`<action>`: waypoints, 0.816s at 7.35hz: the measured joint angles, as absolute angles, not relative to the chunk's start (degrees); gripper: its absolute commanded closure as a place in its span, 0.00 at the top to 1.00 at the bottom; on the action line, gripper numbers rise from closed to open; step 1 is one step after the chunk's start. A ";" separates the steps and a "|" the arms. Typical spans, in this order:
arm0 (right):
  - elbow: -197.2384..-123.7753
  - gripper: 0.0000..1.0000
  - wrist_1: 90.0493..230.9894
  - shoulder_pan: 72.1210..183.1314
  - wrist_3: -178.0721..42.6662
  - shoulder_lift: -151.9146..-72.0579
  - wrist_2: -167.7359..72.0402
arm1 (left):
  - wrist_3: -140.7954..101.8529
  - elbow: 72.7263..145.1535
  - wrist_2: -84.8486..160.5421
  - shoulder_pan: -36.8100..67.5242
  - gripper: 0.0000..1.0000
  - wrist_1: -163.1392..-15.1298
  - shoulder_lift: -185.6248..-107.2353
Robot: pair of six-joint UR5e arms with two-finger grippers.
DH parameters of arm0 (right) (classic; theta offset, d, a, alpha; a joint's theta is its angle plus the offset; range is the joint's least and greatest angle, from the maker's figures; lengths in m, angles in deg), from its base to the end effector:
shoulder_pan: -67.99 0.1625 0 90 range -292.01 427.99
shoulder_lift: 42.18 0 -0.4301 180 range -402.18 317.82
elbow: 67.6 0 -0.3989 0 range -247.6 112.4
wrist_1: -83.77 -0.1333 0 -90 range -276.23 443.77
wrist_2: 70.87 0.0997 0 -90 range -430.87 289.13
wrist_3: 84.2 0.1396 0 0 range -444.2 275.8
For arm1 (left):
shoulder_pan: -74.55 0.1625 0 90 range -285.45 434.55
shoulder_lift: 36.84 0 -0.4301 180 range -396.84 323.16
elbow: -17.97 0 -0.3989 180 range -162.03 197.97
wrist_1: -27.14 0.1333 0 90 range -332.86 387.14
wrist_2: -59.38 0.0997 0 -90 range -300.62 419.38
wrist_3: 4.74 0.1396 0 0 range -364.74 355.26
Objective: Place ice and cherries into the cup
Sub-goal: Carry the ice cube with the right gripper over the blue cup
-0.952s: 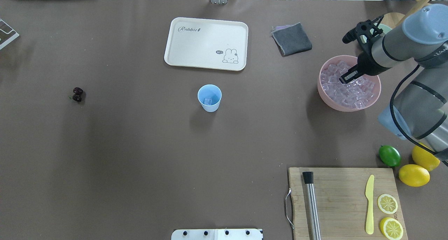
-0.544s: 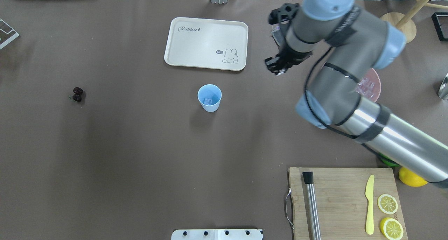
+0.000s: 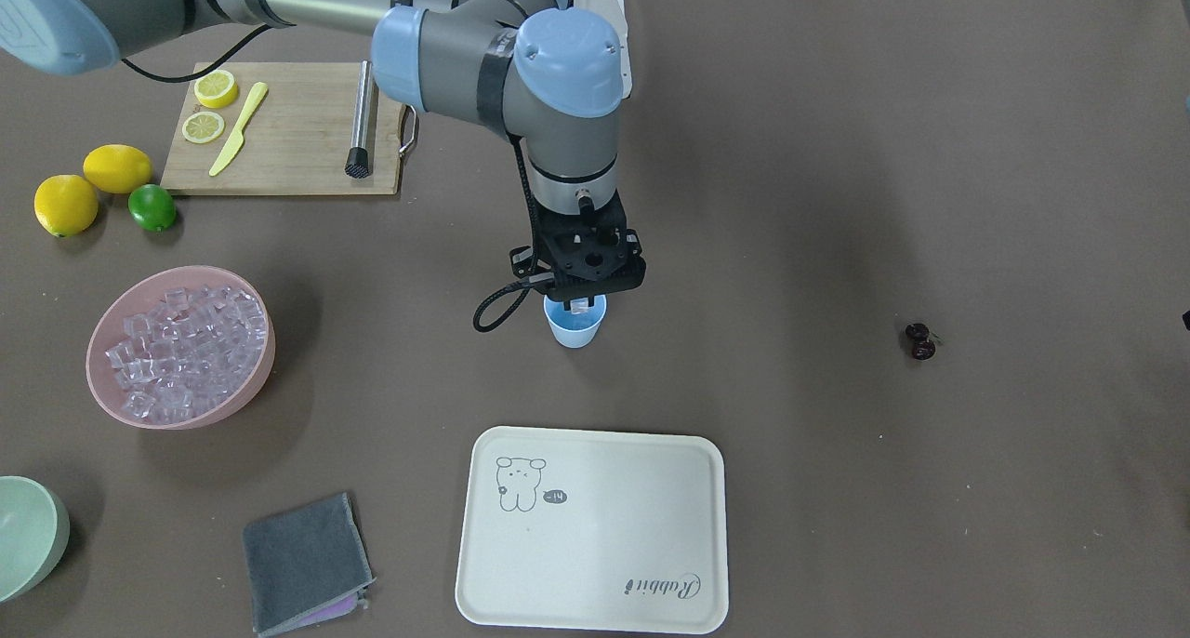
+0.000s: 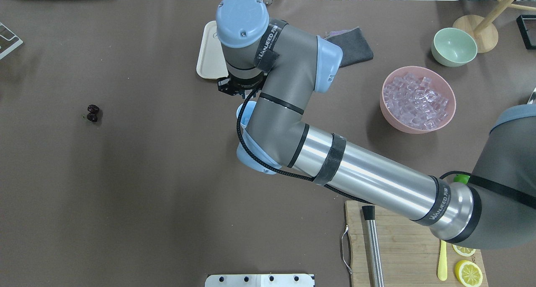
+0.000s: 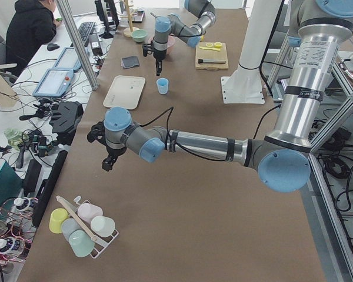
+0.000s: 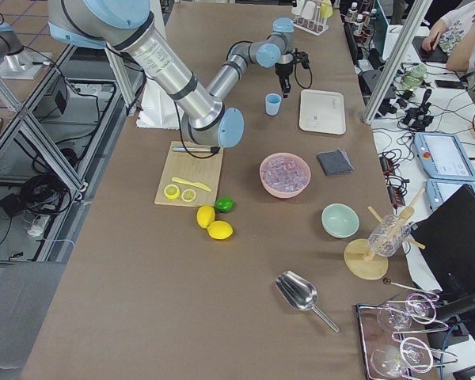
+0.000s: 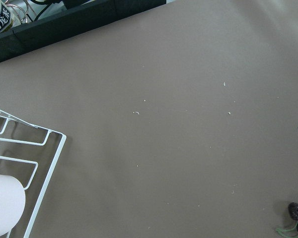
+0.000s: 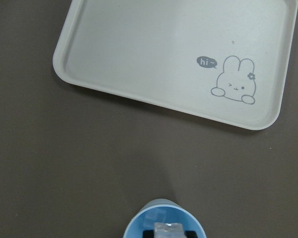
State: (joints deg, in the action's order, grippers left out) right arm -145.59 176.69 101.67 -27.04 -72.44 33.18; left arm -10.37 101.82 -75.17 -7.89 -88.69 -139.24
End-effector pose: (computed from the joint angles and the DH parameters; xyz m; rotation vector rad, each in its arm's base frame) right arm -0.6156 -0.5297 0.1099 0.2322 -0.7781 -0.0820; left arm 0.0473 -0.6254 0.5705 0.4410 0.8132 0.2488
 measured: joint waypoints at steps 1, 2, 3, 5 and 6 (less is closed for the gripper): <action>-144.81 0.00 175.88 100.91 -26.39 -72.17 31.86 | -10.37 101.78 -75.18 -7.89 0.98 -88.69 -139.23; -144.10 0.00 175.25 100.56 -26.19 -72.25 31.28 | -10.37 101.79 -75.18 -7.89 0.98 -88.69 -139.23; -143.79 0.06 174.93 100.37 -26.28 -72.57 31.09 | -10.37 101.80 -75.16 -7.84 0.98 -88.69 -139.24; -144.12 0.92 174.73 100.28 -26.72 -73.47 31.02 | -10.36 101.63 -75.12 -7.62 0.98 -88.69 -139.42; -144.39 0.99 174.63 100.23 -26.83 -73.84 30.96 | -10.37 101.45 -75.15 -7.58 0.98 -88.69 -139.54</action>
State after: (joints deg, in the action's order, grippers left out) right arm -144.39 174.63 100.23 -26.83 -73.84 30.96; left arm -10.37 101.45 -75.15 -7.58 -88.69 -139.54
